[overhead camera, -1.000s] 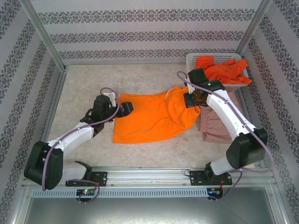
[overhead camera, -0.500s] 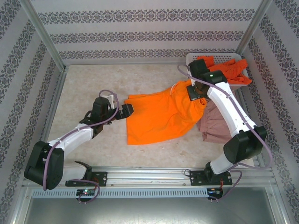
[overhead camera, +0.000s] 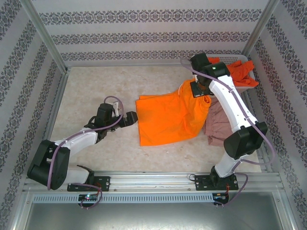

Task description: Fold and stack the shorts

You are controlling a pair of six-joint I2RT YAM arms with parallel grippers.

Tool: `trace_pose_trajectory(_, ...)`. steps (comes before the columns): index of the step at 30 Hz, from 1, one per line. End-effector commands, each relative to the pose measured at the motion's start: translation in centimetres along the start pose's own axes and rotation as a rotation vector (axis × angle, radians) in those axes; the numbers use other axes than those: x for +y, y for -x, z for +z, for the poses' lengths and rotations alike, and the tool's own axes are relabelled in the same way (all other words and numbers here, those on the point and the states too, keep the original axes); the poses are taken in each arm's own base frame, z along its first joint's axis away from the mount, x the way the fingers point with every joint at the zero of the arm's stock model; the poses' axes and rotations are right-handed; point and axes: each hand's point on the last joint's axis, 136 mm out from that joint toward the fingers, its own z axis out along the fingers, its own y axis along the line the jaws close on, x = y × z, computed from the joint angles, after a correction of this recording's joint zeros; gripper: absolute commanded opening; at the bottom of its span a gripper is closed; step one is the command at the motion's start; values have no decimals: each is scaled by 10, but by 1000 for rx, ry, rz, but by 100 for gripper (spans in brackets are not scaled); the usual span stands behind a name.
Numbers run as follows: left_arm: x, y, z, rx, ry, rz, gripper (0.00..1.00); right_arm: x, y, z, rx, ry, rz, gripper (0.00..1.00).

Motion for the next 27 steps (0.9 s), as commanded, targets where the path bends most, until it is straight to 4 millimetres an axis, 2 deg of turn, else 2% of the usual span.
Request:
trace_pose_trajectory(1,-14,2,6,3,-109,-25,99,20,0,-6,21,71,55,0)
trace_pose_trajectory(3,-19,2,11,14,-146,-46,95,31,2,-6,25,103,67,0)
trace_pose_trajectory(5,-20,1,15,22,-170,-69,87,40,4,-8,26,136,81,0)
trace_pose_trajectory(10,-15,-6,31,77,-176,-121,55,67,11,-11,20,235,125,0)
trace_pose_trajectory(13,-4,-14,38,102,-143,-139,41,81,12,-9,30,271,134,0)
trace_pose_trajectory(17,5,-20,43,122,-112,-143,31,97,13,-5,44,299,132,0)
trace_pose_trajectory(22,10,-26,51,136,-117,-162,26,120,14,3,63,345,131,0)
trace_pose_trajectory(24,8,-24,52,131,-125,-167,18,128,14,6,73,358,125,0)
trace_pose_trajectory(26,4,-19,51,117,-137,-164,1,133,14,10,86,366,122,0)
trace_pose_trajectory(27,1,-15,50,111,-144,-159,0,136,13,12,92,369,119,0)
